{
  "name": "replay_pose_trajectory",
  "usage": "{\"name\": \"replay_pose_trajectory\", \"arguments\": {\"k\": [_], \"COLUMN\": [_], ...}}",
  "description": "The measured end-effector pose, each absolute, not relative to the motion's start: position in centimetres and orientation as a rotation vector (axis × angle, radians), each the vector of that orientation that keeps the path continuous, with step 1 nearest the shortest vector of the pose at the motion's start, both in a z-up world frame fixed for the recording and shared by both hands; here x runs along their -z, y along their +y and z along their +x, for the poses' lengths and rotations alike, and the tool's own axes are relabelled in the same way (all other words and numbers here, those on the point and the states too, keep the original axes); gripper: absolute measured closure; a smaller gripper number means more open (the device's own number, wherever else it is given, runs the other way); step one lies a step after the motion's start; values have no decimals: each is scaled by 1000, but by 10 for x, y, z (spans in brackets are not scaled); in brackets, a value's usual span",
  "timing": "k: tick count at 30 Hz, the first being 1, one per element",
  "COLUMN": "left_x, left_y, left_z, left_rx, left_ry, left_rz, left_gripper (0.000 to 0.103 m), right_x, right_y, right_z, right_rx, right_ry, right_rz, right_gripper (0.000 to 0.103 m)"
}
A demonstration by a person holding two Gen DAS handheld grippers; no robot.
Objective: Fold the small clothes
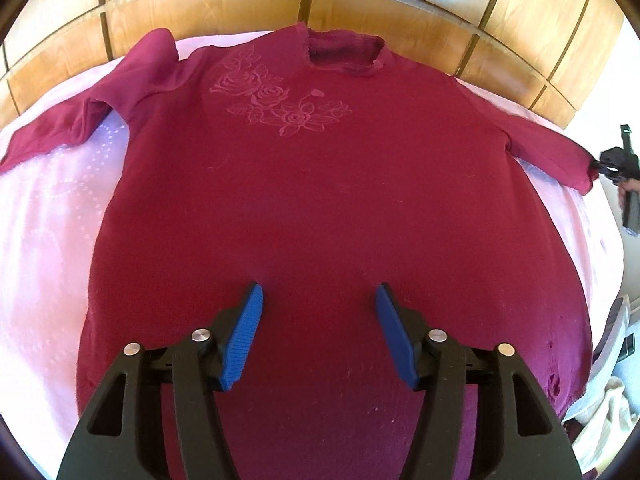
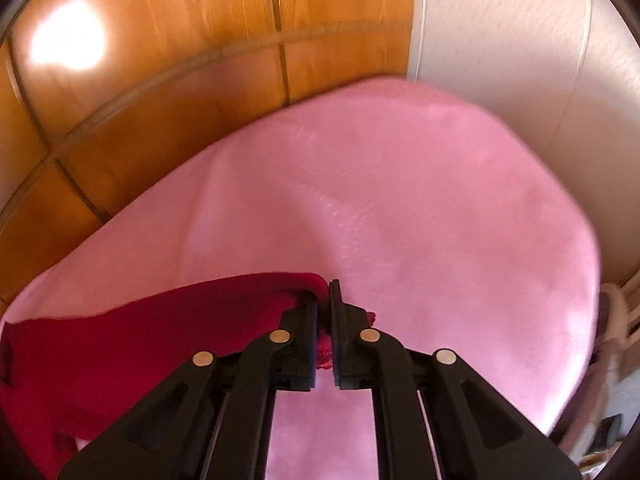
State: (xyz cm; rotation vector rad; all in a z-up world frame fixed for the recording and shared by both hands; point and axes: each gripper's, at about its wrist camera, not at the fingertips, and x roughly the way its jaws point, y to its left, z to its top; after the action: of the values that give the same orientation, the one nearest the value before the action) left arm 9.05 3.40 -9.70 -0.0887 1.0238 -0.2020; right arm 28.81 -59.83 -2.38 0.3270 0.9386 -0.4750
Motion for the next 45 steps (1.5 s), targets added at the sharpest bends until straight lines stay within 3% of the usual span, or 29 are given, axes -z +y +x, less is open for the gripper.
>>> {"name": "replay_pose_trajectory", "arguments": {"k": [1, 2, 3, 7, 9, 12, 18, 19, 20, 26, 31, 33, 35, 37, 38, 45], "left_x": [97, 98, 98, 99, 99, 99, 100, 100, 100, 100, 97, 90, 82, 75, 73, 74], "left_y": [33, 32, 32, 34, 34, 33, 29, 28, 27, 28, 33, 43, 60, 87, 98, 209], "left_z": [91, 91, 91, 89, 89, 90, 89, 89, 89, 89, 88, 85, 82, 79, 79, 74], "left_rx": [201, 199, 198, 197, 198, 202, 175, 171, 169, 178, 203, 223, 205, 166, 146, -134], "left_ry": [1025, 1026, 1025, 1020, 1021, 1024, 1020, 1019, 1018, 1015, 1018, 1013, 992, 970, 961, 901], "left_rz": [-83, -78, -78, -98, -95, -92, -88, -87, -83, -84, -109, -160, -208, -284, -312, -495], "left_gripper": [42, 42, 41, 41, 41, 38, 36, 35, 34, 33, 32, 32, 32, 32, 32, 32], "right_x": [25, 24, 24, 37, 52, 80, 96, 96, 100, 57, 75, 80, 73, 57, 53, 22], "right_y": [-600, -601, -603, -601, -597, -592, -590, -590, -594, -586, -575, -571, -565, -550, -543, -416], "right_z": [287, 283, 277, 240, 224, 218, 242, 248, 263, 242, 246, 245, 242, 237, 236, 220], "right_rx": [481, 479, 470, 370, 307, 260, 278, 289, 303, 394, 447, 452, 441, 432, 426, 135], "right_ry": [912, 880, 860, 825, 834, 873, 834, 841, 854, 817, 950, 963, 943, 915, 905, 868], "right_rz": [346, 378, 408, 602, 708, 805, 861, 847, 825, 601, 504, 504, 502, 455, 436, 287], "right_gripper": [53, 42, 38, 37, 40, 56, 59, 71, 97, 98, 97, 87, 52, 44, 35, 16]}}
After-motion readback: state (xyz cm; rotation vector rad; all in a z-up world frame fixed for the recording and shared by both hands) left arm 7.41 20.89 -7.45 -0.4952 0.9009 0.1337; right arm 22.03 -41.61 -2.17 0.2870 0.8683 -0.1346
